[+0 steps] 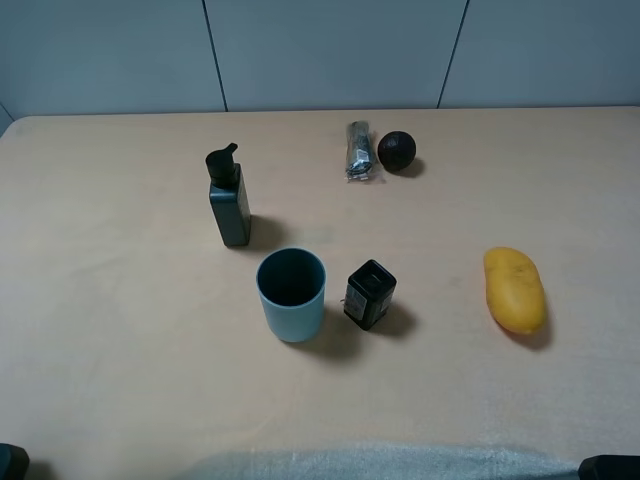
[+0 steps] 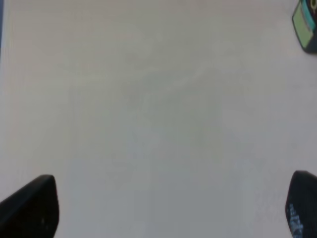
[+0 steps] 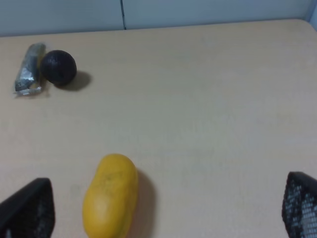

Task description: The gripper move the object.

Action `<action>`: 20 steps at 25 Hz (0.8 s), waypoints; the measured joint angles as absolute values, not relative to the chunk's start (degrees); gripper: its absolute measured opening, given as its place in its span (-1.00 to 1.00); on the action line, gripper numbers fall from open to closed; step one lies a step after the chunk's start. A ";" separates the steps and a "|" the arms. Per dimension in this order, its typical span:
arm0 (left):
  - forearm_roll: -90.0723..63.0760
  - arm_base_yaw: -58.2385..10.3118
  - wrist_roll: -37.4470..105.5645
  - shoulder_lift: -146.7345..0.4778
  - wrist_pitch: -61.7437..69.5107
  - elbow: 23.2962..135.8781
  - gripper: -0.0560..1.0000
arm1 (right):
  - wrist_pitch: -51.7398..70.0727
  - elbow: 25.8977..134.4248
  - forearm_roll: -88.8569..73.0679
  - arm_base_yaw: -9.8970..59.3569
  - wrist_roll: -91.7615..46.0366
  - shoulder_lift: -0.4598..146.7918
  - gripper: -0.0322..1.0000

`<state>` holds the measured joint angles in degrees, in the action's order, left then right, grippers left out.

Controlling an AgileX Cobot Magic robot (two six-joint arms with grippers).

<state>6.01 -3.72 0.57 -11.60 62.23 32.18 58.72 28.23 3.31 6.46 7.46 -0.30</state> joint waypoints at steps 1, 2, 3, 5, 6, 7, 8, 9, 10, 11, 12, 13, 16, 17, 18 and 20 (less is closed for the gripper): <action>5.27 -2.67 0.57 -9.83 61.90 31.42 0.86 | 58.72 28.23 3.31 6.46 7.46 -0.30 0.41; 4.73 -1.73 0.57 -8.10 61.58 30.49 0.86 | 58.72 28.23 3.31 6.46 7.46 -0.30 0.41; 3.93 -1.06 0.57 -6.37 61.05 29.51 0.86 | 58.72 28.23 3.31 6.46 7.46 -0.30 0.41; 2.70 0.02 0.77 -3.29 61.05 28.22 0.86 | 58.72 28.23 3.31 6.46 7.46 -0.30 0.41; 2.15 0.36 1.21 -1.72 61.05 28.02 0.86 | 58.72 28.23 3.31 6.46 7.46 -0.30 0.41; 1.73 0.53 1.56 -0.73 60.95 27.96 0.86 | 58.72 28.23 3.31 6.46 7.46 -0.30 0.41; 1.35 0.60 1.68 0.00 61.03 27.96 0.86 | 58.72 28.23 3.31 6.46 7.46 -0.30 0.41; 1.21 0.60 1.90 0.27 60.96 27.96 0.86 | 58.72 28.23 3.31 6.46 7.46 -0.30 0.41; 1.01 0.60 1.97 0.34 60.96 27.96 0.86 | 58.72 28.23 3.31 6.46 7.46 -0.30 0.41; 0.84 0.60 2.04 0.34 60.96 27.96 0.86 | 58.72 28.23 3.31 6.46 7.46 -0.30 0.41; 0.84 0.60 2.09 0.34 60.96 27.96 0.86 | 58.72 28.23 3.31 6.46 7.46 -0.30 0.41; 0.78 0.60 2.09 0.34 60.96 27.91 0.86 | 58.72 28.23 3.31 6.46 7.46 -0.30 0.41; 0.78 0.60 2.09 0.34 60.96 27.91 0.86 | 58.72 28.23 3.31 6.46 7.46 -0.30 0.41; 0.74 0.60 2.16 0.34 60.96 27.91 0.86 | 58.72 28.23 3.31 6.46 7.46 -0.30 0.41; 0.74 0.60 2.16 0.34 60.96 27.91 0.86 | 58.72 28.23 3.31 6.46 7.46 -0.30 0.41; 0.74 0.60 2.16 0.34 60.96 27.91 0.86 | 58.72 28.23 3.31 6.46 7.46 -0.30 0.41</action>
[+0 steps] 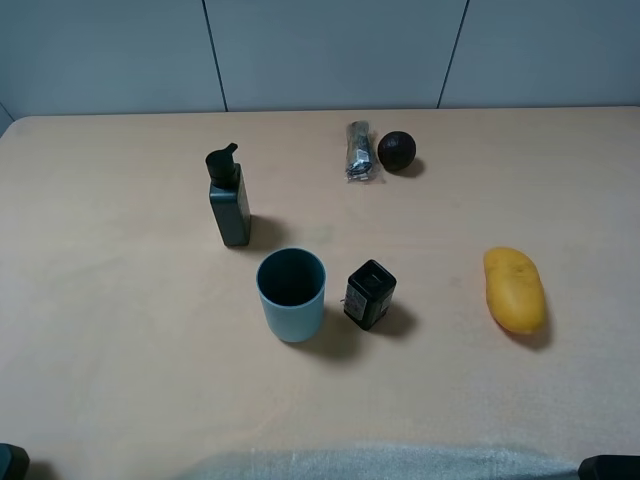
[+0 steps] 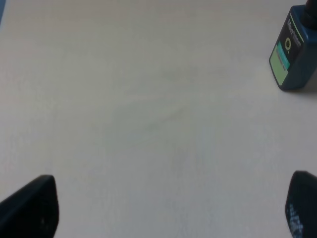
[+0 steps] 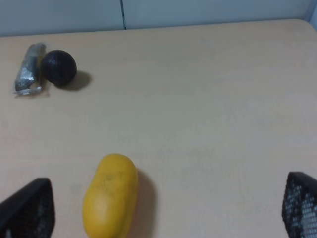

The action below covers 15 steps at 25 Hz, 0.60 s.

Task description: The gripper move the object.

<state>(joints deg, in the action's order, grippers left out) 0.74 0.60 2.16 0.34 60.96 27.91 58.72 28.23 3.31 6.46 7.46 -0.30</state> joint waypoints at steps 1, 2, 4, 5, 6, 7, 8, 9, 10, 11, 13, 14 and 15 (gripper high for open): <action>0.80 0.60 2.16 0.34 60.96 27.91 0.86 | 58.72 28.23 3.31 6.46 7.46 -0.30 0.41; 0.80 0.60 2.16 0.34 60.96 27.91 0.86 | 58.72 28.23 3.31 6.46 7.46 -0.30 0.41; 0.85 0.60 2.16 0.34 60.96 27.91 0.86 | 58.72 28.23 3.31 6.46 7.46 -0.30 0.41; 0.84 0.60 2.16 0.34 60.96 27.91 0.86 | 58.72 28.23 3.31 6.46 7.46 -0.30 0.41; 0.84 0.60 2.16 0.34 60.96 27.91 0.86 | 58.72 28.23 3.31 6.46 7.46 -0.30 0.41; 0.86 0.60 2.16 0.34 60.96 27.91 0.86 | 58.72 28.23 3.31 6.46 7.46 -0.30 0.41; 0.86 0.60 2.16 0.34 60.96 27.91 0.86 | 58.72 28.23 3.31 6.46 7.46 -0.30 0.41; 0.86 0.60 2.16 0.34 60.96 27.91 0.86 | 58.72 28.23 3.31 6.46 7.46 -0.30 0.41; 0.86 0.60 2.16 0.34 60.96 27.91 0.86 | 58.72 28.23 3.31 6.46 7.46 -0.30 0.41; 0.86 0.60 2.16 0.34 60.96 27.91 0.86 | 58.72 28.23 3.31 6.46 7.46 -0.30 0.41; 0.86 0.60 2.16 0.34 60.96 27.91 0.86 | 58.72 28.23 3.31 6.46 7.46 -0.30 0.41; 0.86 0.60 2.16 0.34 60.96 27.91 0.86 | 58.72 28.23 3.31 6.46 7.46 -0.30 0.41; 0.86 0.60 2.16 0.34 60.96 27.91 0.86 | 58.72 28.23 3.31 6.46 7.46 -0.30 0.41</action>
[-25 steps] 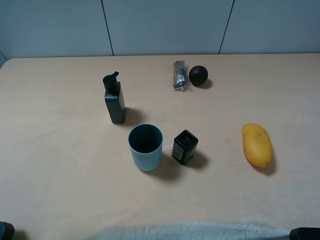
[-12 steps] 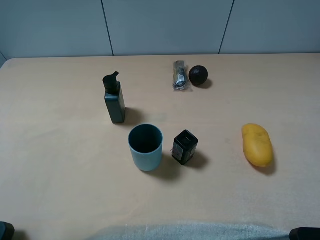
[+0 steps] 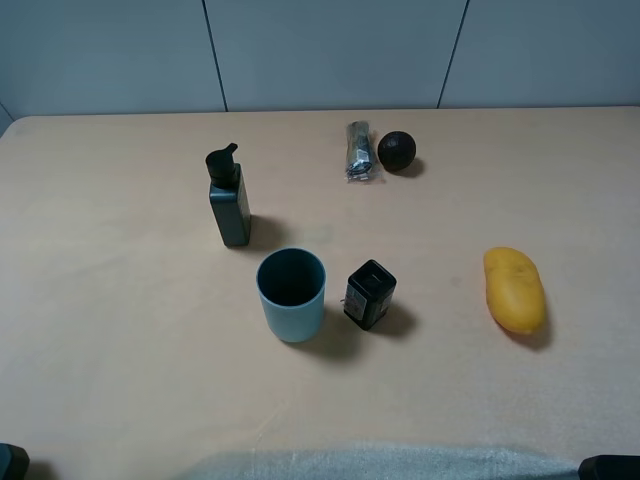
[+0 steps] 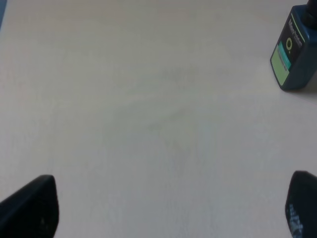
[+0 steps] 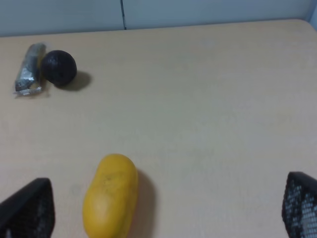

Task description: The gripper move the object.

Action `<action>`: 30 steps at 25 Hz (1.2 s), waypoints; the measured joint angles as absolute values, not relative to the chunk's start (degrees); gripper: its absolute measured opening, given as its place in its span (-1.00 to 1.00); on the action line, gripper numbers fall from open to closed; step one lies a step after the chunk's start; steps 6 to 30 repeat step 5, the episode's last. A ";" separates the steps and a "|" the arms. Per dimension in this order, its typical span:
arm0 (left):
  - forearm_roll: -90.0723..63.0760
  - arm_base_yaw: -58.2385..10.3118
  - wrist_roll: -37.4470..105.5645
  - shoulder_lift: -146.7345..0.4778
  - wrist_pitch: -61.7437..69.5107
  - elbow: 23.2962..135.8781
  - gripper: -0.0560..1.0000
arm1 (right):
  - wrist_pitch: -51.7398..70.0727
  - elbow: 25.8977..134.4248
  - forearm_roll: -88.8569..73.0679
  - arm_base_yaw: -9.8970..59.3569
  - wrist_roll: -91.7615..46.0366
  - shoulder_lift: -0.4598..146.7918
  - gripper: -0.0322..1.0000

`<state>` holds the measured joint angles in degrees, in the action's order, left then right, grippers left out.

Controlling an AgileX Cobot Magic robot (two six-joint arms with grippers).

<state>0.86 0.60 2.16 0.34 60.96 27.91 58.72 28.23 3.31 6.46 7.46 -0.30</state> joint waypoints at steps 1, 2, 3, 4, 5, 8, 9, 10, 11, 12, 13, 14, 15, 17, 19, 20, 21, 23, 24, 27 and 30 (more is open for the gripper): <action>0.86 0.60 2.16 0.34 60.96 27.91 0.86 | 58.72 28.23 3.31 6.46 7.46 -0.30 0.41; 0.86 0.60 2.16 0.34 60.96 27.91 0.86 | 58.72 28.23 3.31 6.46 7.46 -0.30 0.41; 0.86 0.60 2.16 0.34 60.96 27.91 0.86 | 58.72 28.23 3.31 6.46 7.46 -0.30 0.41; 0.86 0.60 2.16 0.34 60.96 27.91 0.86 | 58.72 28.23 3.31 6.46 7.46 -0.30 0.41; 0.86 0.60 2.16 0.34 60.96 27.91 0.86 | 58.72 28.23 3.31 6.46 7.46 -0.30 0.41; 0.86 0.60 2.16 0.34 60.96 27.91 0.86 | 58.72 28.23 3.31 6.46 7.46 -0.30 0.41; 0.86 0.60 2.16 0.34 60.96 27.91 0.86 | 58.72 28.23 3.31 6.46 7.46 -0.30 0.41; 0.86 0.60 2.16 0.34 60.96 27.91 0.86 | 58.72 28.23 3.31 6.46 7.46 -0.30 0.41; 0.86 0.60 2.16 0.34 60.96 27.91 0.86 | 58.72 28.23 3.31 6.46 7.46 -0.30 0.41; 0.86 0.60 2.16 0.34 60.96 27.91 0.86 | 58.72 28.23 3.31 6.46 7.46 -0.30 0.41; 0.86 0.60 2.16 0.34 60.96 27.91 0.86 | 58.72 28.23 3.31 6.46 7.46 -0.30 0.41; 0.86 0.60 2.16 0.34 60.96 27.91 0.86 | 58.72 28.23 3.31 6.46 7.46 -0.30 0.41; 0.86 0.60 2.16 0.34 60.96 27.91 0.86 | 58.72 28.23 3.31 6.46 7.46 -0.30 0.41; 0.86 0.60 2.16 0.34 60.96 27.91 0.86 | 58.72 28.23 3.31 6.46 7.46 -0.30 0.41; 0.86 0.60 2.16 0.34 60.96 27.91 0.86 | 58.72 28.23 3.31 6.46 7.46 -0.30 0.41; 0.86 0.60 2.16 0.34 60.96 27.91 0.86 | 58.72 28.23 3.31 6.46 7.46 -0.30 0.41; 0.86 0.60 2.16 0.34 60.96 27.91 0.86 | 58.72 28.23 3.31 6.46 7.46 -0.30 0.41; 0.86 0.60 2.16 0.34 60.96 27.91 0.86 | 58.72 28.23 3.31 6.46 7.46 -0.30 0.41; 0.86 0.60 2.16 0.34 60.96 27.91 0.86 | 58.72 28.23 3.31 6.46 7.46 -0.30 0.41; 0.86 0.60 2.16 0.34 60.96 27.91 0.86 | 58.72 28.23 3.31 6.46 7.46 -0.30 0.41; 0.86 0.60 2.16 0.34 60.96 27.91 0.86 | 58.72 28.23 3.31 6.46 7.46 -0.30 0.41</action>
